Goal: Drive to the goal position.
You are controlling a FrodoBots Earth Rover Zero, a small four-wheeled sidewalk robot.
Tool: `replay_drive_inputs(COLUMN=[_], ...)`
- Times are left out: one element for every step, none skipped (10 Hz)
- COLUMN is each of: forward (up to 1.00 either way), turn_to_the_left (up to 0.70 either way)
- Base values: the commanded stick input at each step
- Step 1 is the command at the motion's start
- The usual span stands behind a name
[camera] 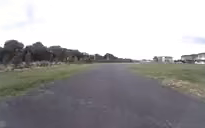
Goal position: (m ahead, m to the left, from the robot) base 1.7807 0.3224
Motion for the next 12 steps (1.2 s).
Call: replay_drive_inputs(forward=[0.70, 0.70, 0.70, 0.70, 0.70, 0.70, 0.70, 0.70, 0.70, 0.70, 0.70, 0.70], turn_to_the_left=[0.00, 0.00, 0.00, 0.00, 0.00, 0.00, 0.00, 0.00, 0.00, 0.00, 0.00, 0.00])
